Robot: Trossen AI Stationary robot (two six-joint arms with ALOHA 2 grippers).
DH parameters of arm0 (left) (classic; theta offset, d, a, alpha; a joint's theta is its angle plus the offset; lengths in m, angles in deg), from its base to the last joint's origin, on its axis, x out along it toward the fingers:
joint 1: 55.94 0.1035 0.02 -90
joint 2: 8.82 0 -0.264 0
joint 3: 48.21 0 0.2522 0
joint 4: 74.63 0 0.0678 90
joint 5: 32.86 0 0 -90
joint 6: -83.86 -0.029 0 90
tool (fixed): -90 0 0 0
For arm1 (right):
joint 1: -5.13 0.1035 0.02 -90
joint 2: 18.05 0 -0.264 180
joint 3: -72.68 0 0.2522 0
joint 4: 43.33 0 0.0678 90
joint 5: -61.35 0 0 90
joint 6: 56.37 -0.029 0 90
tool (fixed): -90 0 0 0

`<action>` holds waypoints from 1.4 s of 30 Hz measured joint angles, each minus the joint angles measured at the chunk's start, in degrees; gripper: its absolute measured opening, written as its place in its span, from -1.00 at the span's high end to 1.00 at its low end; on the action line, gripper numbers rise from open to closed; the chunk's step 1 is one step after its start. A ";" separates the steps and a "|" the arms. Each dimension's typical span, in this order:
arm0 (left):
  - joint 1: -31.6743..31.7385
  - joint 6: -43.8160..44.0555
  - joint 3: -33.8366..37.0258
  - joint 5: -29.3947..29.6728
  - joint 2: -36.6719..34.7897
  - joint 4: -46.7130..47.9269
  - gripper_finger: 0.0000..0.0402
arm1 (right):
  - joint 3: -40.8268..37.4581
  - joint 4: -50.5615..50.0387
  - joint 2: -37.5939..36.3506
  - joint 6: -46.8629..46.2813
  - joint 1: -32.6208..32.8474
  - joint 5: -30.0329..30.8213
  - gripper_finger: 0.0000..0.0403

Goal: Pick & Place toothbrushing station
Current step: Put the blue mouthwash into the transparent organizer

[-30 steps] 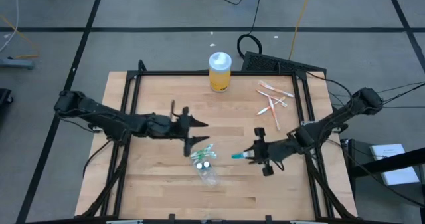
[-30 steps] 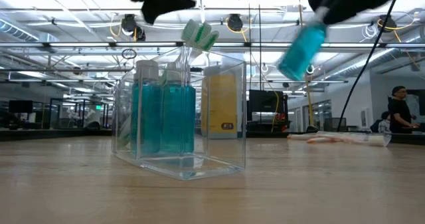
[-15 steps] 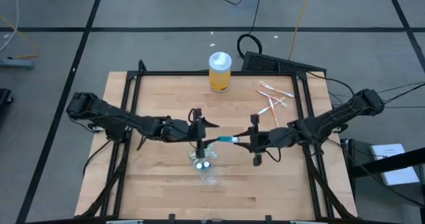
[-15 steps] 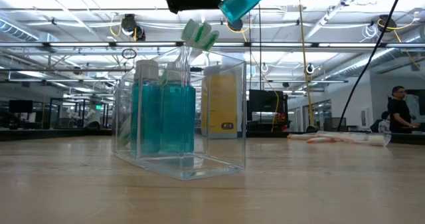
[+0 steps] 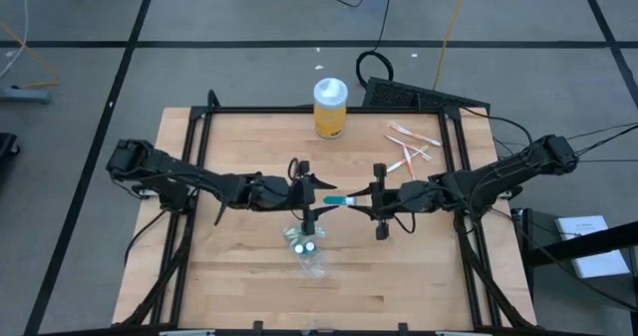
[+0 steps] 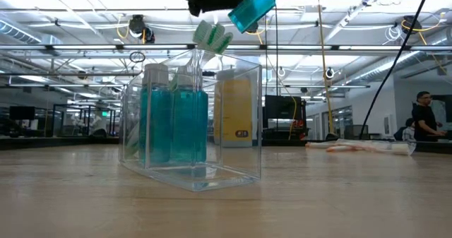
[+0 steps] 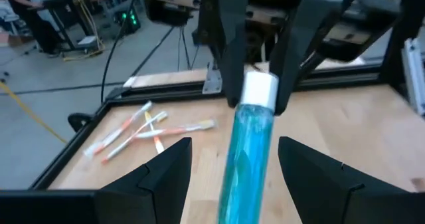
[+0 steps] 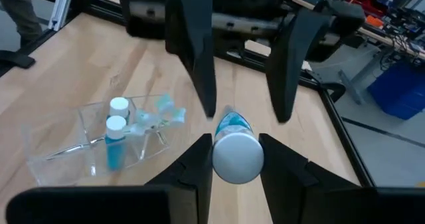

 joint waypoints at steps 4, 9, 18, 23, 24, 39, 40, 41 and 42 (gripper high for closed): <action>0.51 -2.08 -2.02 -0.09 3.57 1.44 -0.16 | 0.00 0.59 0.00 0.00 -0.37 -0.04 0.55; 0.49 -4.12 -3.74 0.55 5.91 2.48 -0.16 | 0.00 1.74 0.00 0.39 -0.37 -0.05 0.55; 0.35 -3.81 -3.82 2.63 6.06 3.98 0.03 | 0.00 2.18 0.00 -0.17 -0.37 -2.83 0.55; 0.16 -2.83 -3.82 2.38 6.07 4.03 0.44 | 0.00 2.01 -0.02 -0.18 -0.40 -2.51 0.55; 0.16 -2.85 -3.82 2.32 6.07 4.07 0.50 | 0.00 1.96 -0.02 -0.26 -0.42 -2.49 0.55; -0.21 -1.53 -3.76 1.46 6.11 1.77 0.32 | 0.00 0.15 0.57 -2.85 -1.12 -2.89 0.54; -0.21 -1.53 -3.76 1.41 6.11 1.26 0.33 | 0.00 0.27 0.57 -3.15 -1.10 -2.89 0.51; -0.21 -1.57 -3.76 1.27 6.11 0.65 0.36 | 0.00 0.47 0.57 -3.21 -1.10 -2.91 0.48; -0.23 -1.92 -3.76 1.14 6.11 0.36 0.40 | 0.00 0.61 0.57 -3.23 -1.10 -2.91 0.44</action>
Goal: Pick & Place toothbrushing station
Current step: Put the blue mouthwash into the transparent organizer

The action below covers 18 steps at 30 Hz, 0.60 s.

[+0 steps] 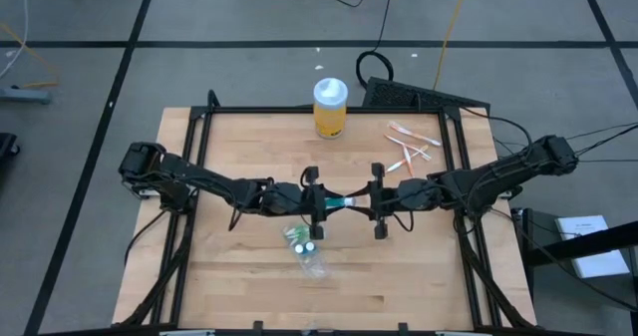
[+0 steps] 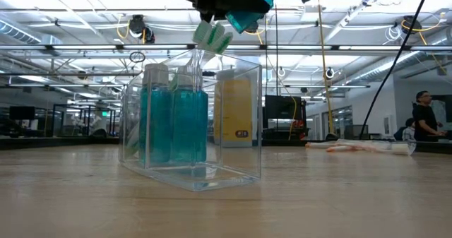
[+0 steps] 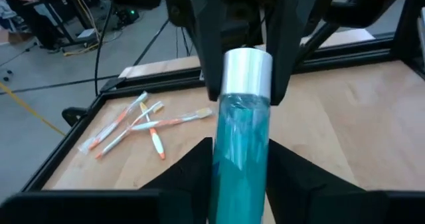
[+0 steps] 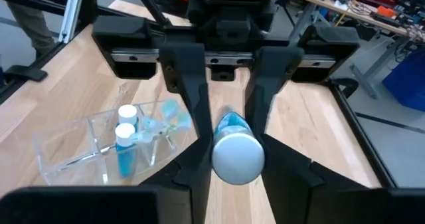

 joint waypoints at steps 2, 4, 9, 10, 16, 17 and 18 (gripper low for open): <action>0.00 -0.20 0.00 -0.08 0.00 -1.00 0.50 | 0.00 0.30 -0.04 0.07 0.00 0.10 0.37; 0.02 -0.45 -0.02 -0.06 -0.02 -1.19 0.58 | 0.00 0.46 -0.04 0.23 0.00 0.09 0.33; 0.02 -0.52 -0.03 -0.06 -0.07 -1.36 0.61 | 0.00 0.81 -0.04 0.30 0.00 0.09 0.33; 0.02 -0.49 -0.04 -0.06 -0.07 -1.49 0.61 | 0.00 0.81 -0.02 0.25 0.00 0.23 0.33; 0.02 0.14 -0.09 0.13 -0.09 -4.78 0.52 | 0.00 -9.30 -3.17 -3.99 0.02 11.00 0.20; 0.02 -0.01 -0.09 0.13 -0.09 -5.36 0.51 | 0.00 -12.69 -3.89 -5.24 0.00 12.43 0.16; 0.02 -0.02 -0.09 0.13 -0.09 -6.17 0.51 | 0.00 -15.60 -4.38 -6.72 0.00 13.67 0.13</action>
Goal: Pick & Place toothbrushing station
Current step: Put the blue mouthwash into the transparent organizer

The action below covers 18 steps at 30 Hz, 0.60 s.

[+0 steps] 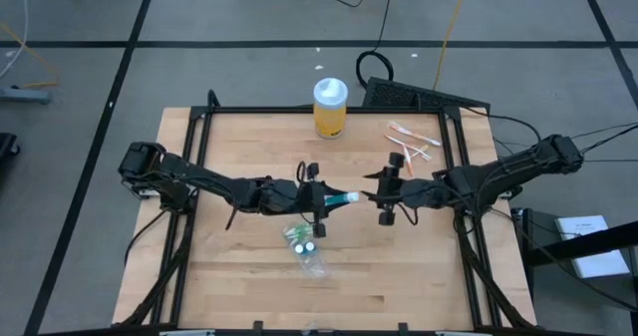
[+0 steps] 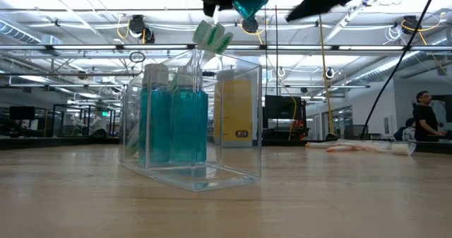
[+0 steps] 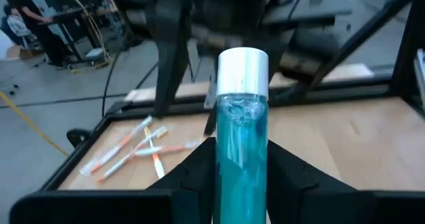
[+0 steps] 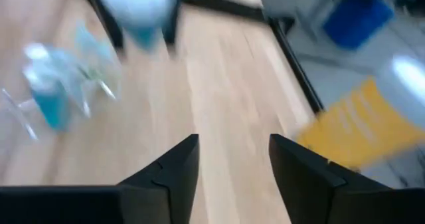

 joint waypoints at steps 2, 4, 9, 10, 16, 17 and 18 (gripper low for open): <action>0.07 0.00 0.00 -0.45 0.00 -2.61 0.52 | -0.05 -4.01 -0.50 -3.75 0.00 1.55 0.07; 0.45 0.03 0.00 -4.10 0.00 -5.84 0.56 | -1.50 -2.87 -0.73 -5.41 -0.43 1.58 0.03; 2.01 0.53 0.22 -17.38 0.96 -17.62 0.61 | -11.56 21.41 -0.59 -0.53 -1.13 0.87 0.01; 2.44 0.46 0.61 -18.74 1.03 -18.94 0.61 | -14.07 28.48 -0.65 1.11 -1.13 -0.73 0.02; 5.82 3.42 2.55 -19.17 4.83 -30.10 0.61 | -28.35 71.51 1.73 6.68 -1.63 -11.91 0.04; 6.30 4.16 2.56 -19.39 5.76 -31.08 0.61 | -29.62 75.38 2.62 6.70 -2.10 -12.82 0.04; 6.76 5.07 2.47 -19.74 6.93 -32.00 0.61 | -30.29 77.75 3.68 6.62 -2.68 -13.58 0.04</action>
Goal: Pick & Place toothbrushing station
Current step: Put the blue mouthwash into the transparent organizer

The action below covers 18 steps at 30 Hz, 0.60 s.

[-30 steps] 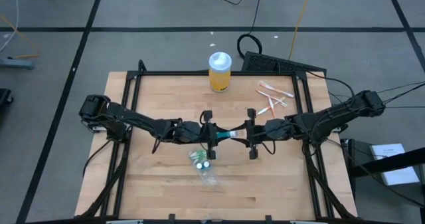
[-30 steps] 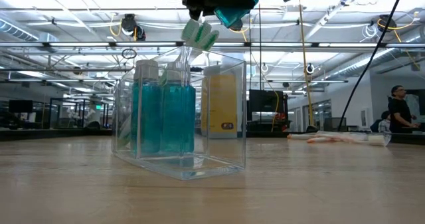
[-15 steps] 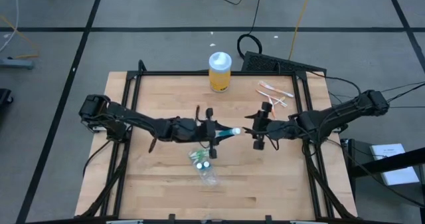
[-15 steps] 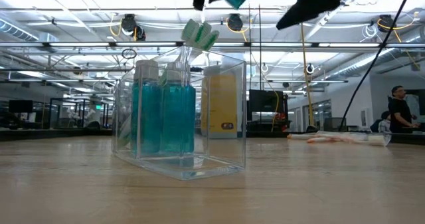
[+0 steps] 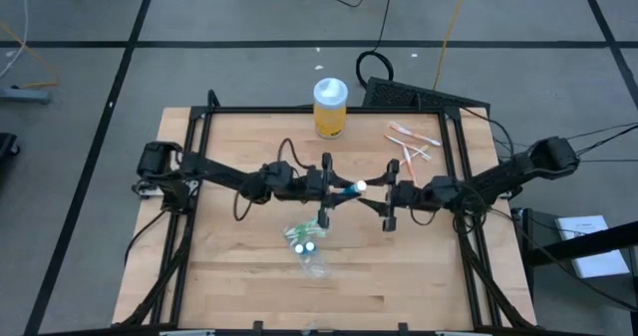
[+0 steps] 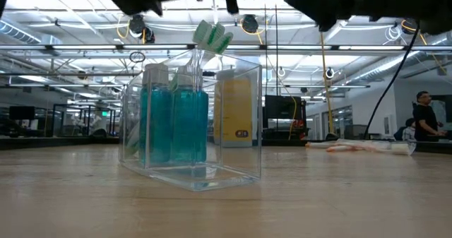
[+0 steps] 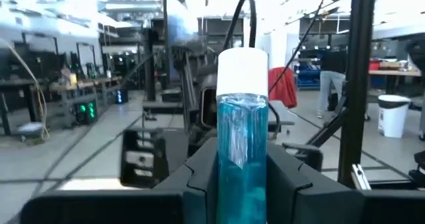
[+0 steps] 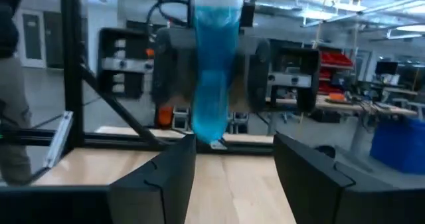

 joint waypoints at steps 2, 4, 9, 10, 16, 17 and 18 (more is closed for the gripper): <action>0.72 1.30 -0.88 -0.98 2.67 -1.34 0.61 | -0.22 0.66 1.61 -0.86 -0.95 -0.23 0.04; 1.20 2.66 -1.15 -1.26 4.41 -2.71 0.61 | 0.18 0.58 3.21 -1.47 -1.82 -1.74 0.03; 1.77 3.31 -1.58 -1.31 7.09 -6.07 0.61 | 1.97 1.22 5.56 -1.41 -2.28 -3.76 0.02; 1.76 2.97 -1.58 -1.27 7.26 -6.57 0.61 | 2.09 1.24 5.53 -1.30 -2.30 -4.37 0.03; 1.71 2.89 -1.58 -1.41 7.34 -6.99 0.59 | 2.43 1.36 5.51 -0.90 -2.39 -4.28 0.18; 1.69 2.82 -1.58 -1.35 7.34 -6.99 0.59 | 2.43 1.48 5.51 -0.91 -2.37 -4.27 0.22; 1.66 2.64 -1.58 -1.25 7.34 -7.00 0.58 | 2.43 1.57 5.50 -0.91 -2.37 -4.27 0.25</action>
